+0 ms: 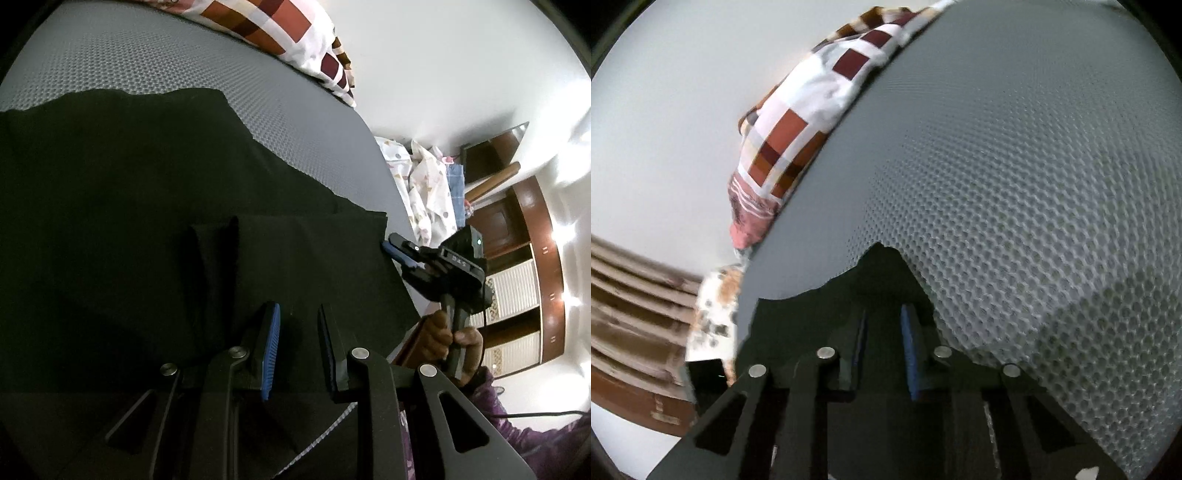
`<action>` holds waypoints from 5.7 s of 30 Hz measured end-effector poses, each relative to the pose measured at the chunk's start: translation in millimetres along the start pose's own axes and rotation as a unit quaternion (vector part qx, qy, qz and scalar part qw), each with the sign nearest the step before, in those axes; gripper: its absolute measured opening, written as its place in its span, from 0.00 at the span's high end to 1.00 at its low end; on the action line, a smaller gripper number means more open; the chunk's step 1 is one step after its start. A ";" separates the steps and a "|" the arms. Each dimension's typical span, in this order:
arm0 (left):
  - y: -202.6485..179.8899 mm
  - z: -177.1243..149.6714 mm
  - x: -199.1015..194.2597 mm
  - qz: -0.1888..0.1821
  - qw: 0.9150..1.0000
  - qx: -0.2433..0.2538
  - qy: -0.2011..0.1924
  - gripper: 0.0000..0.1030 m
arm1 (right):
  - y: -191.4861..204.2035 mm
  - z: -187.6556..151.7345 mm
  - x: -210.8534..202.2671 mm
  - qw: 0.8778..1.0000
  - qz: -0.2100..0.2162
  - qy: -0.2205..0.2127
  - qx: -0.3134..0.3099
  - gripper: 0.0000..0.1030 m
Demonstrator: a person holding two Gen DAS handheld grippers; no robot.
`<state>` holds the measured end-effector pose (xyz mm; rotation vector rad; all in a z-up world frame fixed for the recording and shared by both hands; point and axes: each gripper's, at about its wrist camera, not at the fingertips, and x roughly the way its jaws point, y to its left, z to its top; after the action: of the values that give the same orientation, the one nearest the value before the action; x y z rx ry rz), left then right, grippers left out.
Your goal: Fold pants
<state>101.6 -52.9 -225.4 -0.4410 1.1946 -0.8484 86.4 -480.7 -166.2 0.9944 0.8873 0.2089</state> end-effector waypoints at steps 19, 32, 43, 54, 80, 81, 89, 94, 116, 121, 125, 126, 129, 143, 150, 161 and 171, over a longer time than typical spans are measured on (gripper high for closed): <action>-9.2 -3.1 4.9 0.008 1.000 0.027 -0.011 0.78 | -14.4 29.7 27.6 0.998 0.034 -0.005 0.043 1.00; -27.3 2.9 1.6 0.048 0.998 0.042 -0.003 0.68 | 23.4 -67.2 -48.6 0.994 0.021 -0.032 -0.104 0.72; -0.8 19.7 -152.4 0.089 0.987 -0.026 -0.128 0.23 | 69.6 -89.5 -58.9 0.986 -0.002 -0.059 -0.154 0.52; 151.2 -12.9 -254.7 0.171 0.973 -0.111 -0.113 0.23 | 141.2 -124.4 23.3 0.980 0.052 0.047 -0.184 0.39; 81.1 -3.8 -224.1 0.030 0.991 -0.063 -0.118 0.82 | 208.1 -132.0 95.7 0.968 0.155 0.135 -0.145 0.26; 61.1 0.4 -218.7 0.019 0.992 -0.052 -0.117 0.82 | 207.7 -129.2 99.8 0.966 0.176 0.139 -0.127 0.26; -58.4 58.1 -107.1 -0.112 0.991 -0.020 -0.077 0.80 | 158.7 -105.2 76.7 0.941 0.322 0.098 0.038 0.25; -116.4 96.5 -12.8 -0.056 0.998 0.003 0.042 0.20 | 107.7 -90.9 24.8 0.950 0.304 0.026 0.067 0.15; -248.4 128.6 116.6 0.222 0.879 0.118 0.405 0.04 | 51.2 -88.6 -5.6 0.974 0.223 0.026 0.032 0.11; -283.9 119.0 123.1 0.227 0.845 0.177 0.450 0.03 | 81.6 -97.4 7.0 0.990 0.120 0.042 -0.068 0.30; -310.9 108.8 125.5 0.256 0.823 0.254 0.439 0.03 | 85.2 -99.9 22.0 0.991 0.056 0.063 -0.104 0.69; -315.1 110.5 121.7 0.246 0.830 0.252 0.432 0.03 | 80.4 -99.1 22.1 0.991 0.063 0.062 -0.096 0.71; -329.7 121.7 106.1 0.208 0.857 0.273 0.385 0.03 | 66.0 -96.4 12.3 0.993 0.087 0.047 -0.072 0.71; -151.3 107.7 25.7 0.151 0.978 0.069 0.124 0.03 | 53.9 -81.3 23.6 0.979 0.171 0.107 -0.021 0.27; -89.3 50.5 16.2 0.149 0.986 0.001 0.082 0.03 | 81.1 -78.7 41.6 0.977 0.158 0.140 -0.044 0.10; -75.0 40.0 0.8 0.107 0.993 0.000 0.054 0.03 | 41.3 -74.2 19.3 0.946 0.281 0.141 0.074 0.03; -72.6 39.9 2.1 0.093 0.995 -0.006 0.042 0.03 | 88.0 -81.7 40.6 0.976 0.146 0.155 -0.038 0.07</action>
<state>114.6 -105.0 -162.3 -0.3004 1.2973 -0.7061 72.8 -357.9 -137.8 1.0337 1.0033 0.6579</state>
